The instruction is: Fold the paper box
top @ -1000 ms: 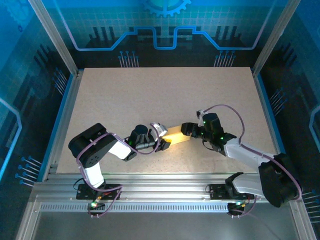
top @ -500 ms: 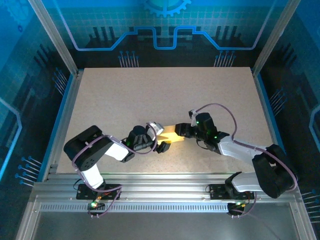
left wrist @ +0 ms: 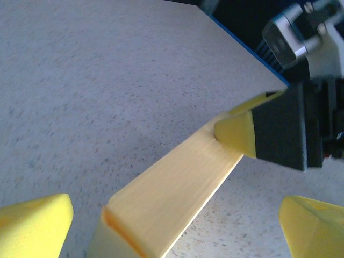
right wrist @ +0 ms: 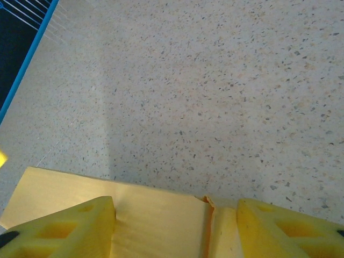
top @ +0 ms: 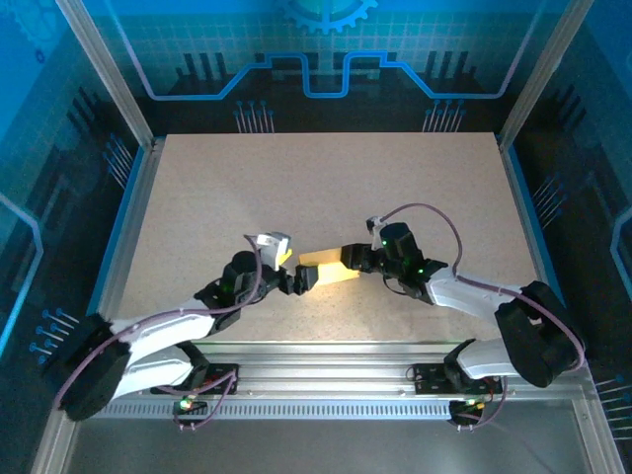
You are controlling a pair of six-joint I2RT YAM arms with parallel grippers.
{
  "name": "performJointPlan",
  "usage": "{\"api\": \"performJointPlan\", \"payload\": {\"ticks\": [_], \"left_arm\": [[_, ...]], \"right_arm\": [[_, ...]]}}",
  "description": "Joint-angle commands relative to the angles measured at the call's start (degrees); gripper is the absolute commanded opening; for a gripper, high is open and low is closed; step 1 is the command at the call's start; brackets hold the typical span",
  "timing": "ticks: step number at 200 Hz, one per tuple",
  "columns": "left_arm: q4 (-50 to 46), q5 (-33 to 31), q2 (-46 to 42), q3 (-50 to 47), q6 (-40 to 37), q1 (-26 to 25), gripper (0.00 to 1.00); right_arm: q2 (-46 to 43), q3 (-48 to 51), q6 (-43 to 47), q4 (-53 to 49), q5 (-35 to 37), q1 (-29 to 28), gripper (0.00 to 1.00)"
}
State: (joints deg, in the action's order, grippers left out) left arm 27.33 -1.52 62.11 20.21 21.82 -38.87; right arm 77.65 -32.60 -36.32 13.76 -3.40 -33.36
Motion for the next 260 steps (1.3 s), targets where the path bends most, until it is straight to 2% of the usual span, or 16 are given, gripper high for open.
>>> {"api": "performJointPlan", "payload": {"ticks": [1, 22, 49, 75, 119, 157, 172, 185, 203, 216, 224, 260], "left_arm": [[-18.24, -4.75, -3.79, 3.19, 17.81, 0.85, 0.95], [-25.04, -5.34, -2.33, 6.69, 24.03, 1.3, 0.85], [-27.53, -5.25, 2.73, 11.53, 27.73, 1.77, 0.62], [-27.26, -4.42, 6.96, 13.53, 26.95, 1.71, 0.54], [-26.62, -5.19, 11.29, 11.21, 26.24, 2.01, 0.42], [-20.8, -5.43, 15.22, 6.38, 25.22, 2.18, 0.32], [-17.43, -5.29, 16.56, 4.79, 23.77, 2.2, 0.31], [-13.53, -3.67, 16.25, 3.71, 19.74, 2.16, 0.37], [-11.18, -3.15, 13.47, 4.06, 13.57, 2.22, 0.67], [-14.0, -4.26, 11.52, 6.93, 8.13, 2.29, 0.89], [-16.44, -4.88, 10.75, 9.23, 5.18, 2.38, 0.98], [-29.27, -9.58, 8.74, 18.69, -5.9, 3.13, 0.99]], "right_arm": [[3.39, 2.29, 2.48, -14.52, 1.58, -1.35, 0.6], [3.39, 2.05, 2.63, -14.55, 1.42, -1.53, 0.6], [2.48, 2.55, 2.83, -15.25, 2.06, -1.7, 0.6], [1.32, 2.89, 2.92, -15.87, 2.48, -1.68, 0.6], [0.13, 3.01, 3.02, -16.59, 3.26, -1.66, 0.6], [1.48, 3.24, 2.83, -15.87, 3.22, -1.66, 0.6], [1.89, 3.24, 2.74, -15.65, 3.07, -1.67, 0.6], [1.9, 2.79, 2.65, -15.8, 2.79, -1.7, 0.6], [1.68, 0.67, 2.48, -18.23, 2.43, -1.66, 0.6], [1.98, -1.94, 2.09, -21.49, 2.98, -1.7, 0.6], [1.86, -3.12, 1.93, -22.64, 3.11, -1.7, 0.6], [-0.08, -7.37, 2.56, -24.83, 2.88, -0.99, 0.69]]}}
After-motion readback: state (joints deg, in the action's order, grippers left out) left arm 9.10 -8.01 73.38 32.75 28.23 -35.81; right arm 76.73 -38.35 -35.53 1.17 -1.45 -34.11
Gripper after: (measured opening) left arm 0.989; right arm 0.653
